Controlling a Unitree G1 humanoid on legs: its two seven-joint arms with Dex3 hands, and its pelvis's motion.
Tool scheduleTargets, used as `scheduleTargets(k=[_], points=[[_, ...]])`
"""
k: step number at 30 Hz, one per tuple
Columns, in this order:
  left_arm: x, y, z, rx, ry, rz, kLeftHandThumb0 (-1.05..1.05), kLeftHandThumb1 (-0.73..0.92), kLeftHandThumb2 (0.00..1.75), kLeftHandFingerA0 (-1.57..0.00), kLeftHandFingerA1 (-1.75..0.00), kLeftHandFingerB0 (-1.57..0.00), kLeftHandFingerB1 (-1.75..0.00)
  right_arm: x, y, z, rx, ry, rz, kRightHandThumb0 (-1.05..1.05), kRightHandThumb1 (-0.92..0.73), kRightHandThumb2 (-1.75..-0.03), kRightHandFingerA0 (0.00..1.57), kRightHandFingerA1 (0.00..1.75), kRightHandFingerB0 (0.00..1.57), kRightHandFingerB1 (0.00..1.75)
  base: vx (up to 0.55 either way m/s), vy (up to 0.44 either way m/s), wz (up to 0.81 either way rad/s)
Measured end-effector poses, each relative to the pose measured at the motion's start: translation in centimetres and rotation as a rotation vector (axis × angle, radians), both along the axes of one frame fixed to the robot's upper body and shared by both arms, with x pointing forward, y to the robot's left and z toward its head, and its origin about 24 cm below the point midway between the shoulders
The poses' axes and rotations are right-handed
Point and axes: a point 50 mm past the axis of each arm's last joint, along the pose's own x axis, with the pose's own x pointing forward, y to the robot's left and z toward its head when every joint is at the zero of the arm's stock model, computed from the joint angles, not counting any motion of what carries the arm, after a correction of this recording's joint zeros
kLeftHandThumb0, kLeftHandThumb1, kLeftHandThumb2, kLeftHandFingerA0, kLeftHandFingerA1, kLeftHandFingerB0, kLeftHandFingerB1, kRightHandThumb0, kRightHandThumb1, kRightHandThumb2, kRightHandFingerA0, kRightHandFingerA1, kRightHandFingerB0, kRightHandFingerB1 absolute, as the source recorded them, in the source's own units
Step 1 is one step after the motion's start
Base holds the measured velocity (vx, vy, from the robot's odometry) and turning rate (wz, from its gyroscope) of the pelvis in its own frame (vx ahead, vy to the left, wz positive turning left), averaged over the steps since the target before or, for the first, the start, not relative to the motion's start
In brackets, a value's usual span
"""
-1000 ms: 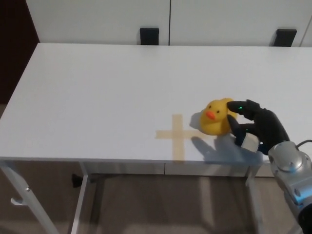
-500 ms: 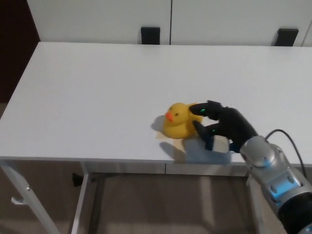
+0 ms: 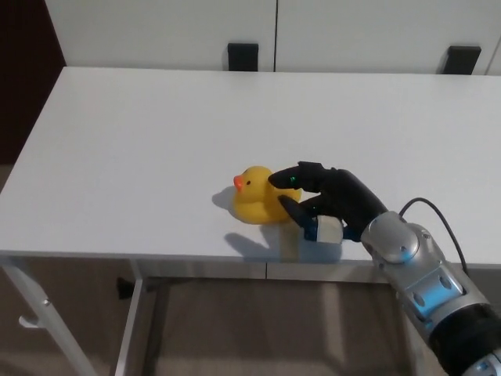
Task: The robot uses its right hand to push the yellow duck toy to the center of the white desk.
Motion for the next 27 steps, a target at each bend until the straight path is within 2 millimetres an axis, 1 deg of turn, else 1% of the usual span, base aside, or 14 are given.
scheduleTargets(k=[6, 9, 10, 11, 12, 14, 15, 17, 18, 20, 21, 24, 25, 27], points=[[-0.1, 0.0, 0.0, -0.002, 0.002, 0.002, -0.19, 0.64, 0.75, -0.82, -0.82, -0.82, -0.91, 0.2, -0.9, 0.2, -0.019, -0.003, -0.021, -0.88, -0.92, -0.72, 0.3, 0.56, 0.24, 0.38, 0.0, 0.0, 0.0], [-0.1, 0.0, 0.0, -0.002, 0.002, 0.003, -0.17, 0.63, 0.77, -0.81, -0.8, -0.82, -0.9, 0.2, -1.1, 0.3, -0.018, -0.005, -0.028, -0.88, -0.92, -0.71, 0.3, 0.54, 0.23, 0.37, 0.0, 0.0, 0.0], [-0.3, 0.0, 0.0, -0.002, 0.005, 0.006, -0.16, 0.6, 0.84, -0.8, -0.81, -0.84, -0.94, 0.2, -1.9, 0.7, -0.019, -0.022, -0.052, -0.88, -0.92, -0.72, 0.34, 0.53, 0.29, 0.38, 0.0, 0.0, 0.0], [-0.3, 0.0, -0.1, -0.002, 0.006, 0.006, -0.16, 0.6, 0.84, -0.8, -0.81, -0.84, -0.94, 0.2, -2.0, 0.7, -0.019, -0.022, -0.055, -0.88, -0.92, -0.72, 0.34, 0.53, 0.29, 0.38, 0.0, 0.0, 0.0], [-0.3, 0.0, -0.1, -0.002, 0.006, 0.006, -0.17, 0.62, 0.81, -0.8, -0.81, -0.83, -0.96, 0.2, -2.0, 0.7, -0.019, -0.022, -0.055, -0.86, -0.92, -0.73, 0.23, 0.51, 0.2, 0.37, 0.0, 0.0, 0.0], [-0.5, 0.1, -0.1, -0.003, 0.009, 0.01, -0.17, 0.62, 0.81, -0.8, -0.81, -0.83, -0.96, 0.1, -2.7, 1.0, -0.024, -0.038, -0.07, -0.86, -0.92, -0.73, 0.23, 0.51, 0.2, 0.37, 0.0, 0.0, 0.0], [-0.7, 0.1, -0.1, -0.003, 0.012, 0.012, -0.17, 0.62, 0.77, -0.8, -0.8, -0.8, -0.92, 0.1, -2.9, 1.3, -0.027, -0.054, -0.07, -0.9, -0.74, -1.16, 0.22, 0.57, 0.07, 0.43, 0.0, 0.0, 0.0], [-0.8, 0.1, -0.1, -0.003, 0.013, 0.013, -0.17, 0.62, 0.77, -0.8, -0.8, -0.8, -0.92, 0.0, -2.9, 1.6, -0.029, -0.067, -0.067, -0.9, -0.74, -1.16, 0.22, 0.57, 0.07, 0.43, 0.0, 0.0, 0.0], [-0.9, 0.1, -0.1, -0.003, 0.016, 0.015, -0.16, 0.61, 0.76, -0.81, -0.8, -0.83, -0.93, -0.3, -2.9, 2.0, -0.04, -0.094, -0.057, -0.97, -0.92, -0.71, 0.26, 0.49, 0.1, 0.36, 0.0, 0.0, 0.0], [-1.0, 0.1, -0.2, -0.003, 0.018, 0.016, -0.16, 0.61, 0.76, -0.81, -0.8, -0.83, -0.93, -0.4, -2.9, 2.1, -0.045, -0.105, -0.052, -0.97, -0.92, -0.71, 0.26, 0.49, 0.1, 0.36, 0.0, 0.0, 0.0], [-1.1, 0.1, -0.2, -0.003, 0.019, 0.018, -0.16, 0.66, 0.74, -0.79, -0.76, -0.78, -0.87, -0.5, -2.7, 2.5, -0.052, -0.125, -0.042, -1.03, -0.78, -1.19, 0.22, 0.56, 0.08, 0.13, 0.0, 0.0, 0.0], [-1.2, 0.2, -0.2, -0.004, 0.018, 0.025, -0.15, 0.62, 0.79, -0.82, -0.8, -0.82, -0.89, -0.9, -2.5, 3.0, -0.059, -0.156, -0.029, -1.05, -0.79, -1.19, 0.14, 0.54, 0.1, 0.12, 0.0, 0.0, 0.0], [-1.2, 0.2, -0.2, -0.004, 0.019, 0.026, -0.16, 0.61, 0.79, -0.83, -0.81, -0.83, -0.9, -1.3, -2.4, 3.4, -0.052, -0.175, -0.017, -0.94, -0.71, -1.14, 0.08, 0.53, 0.05, 0.22, 0.0, 0.0, 0.0], [-1.2, 0.1, -0.2, -0.006, 0.019, 0.026, -0.16, 0.61, 0.79, -0.83, -0.81, -0.83, -0.9, -1.8, -2.3, 4.1, -0.044, -0.202, 0.0, -0.94, -0.71, -1.14, 0.08, 0.53, 0.05, 0.22, 0.0, 0.0, 0.0]])
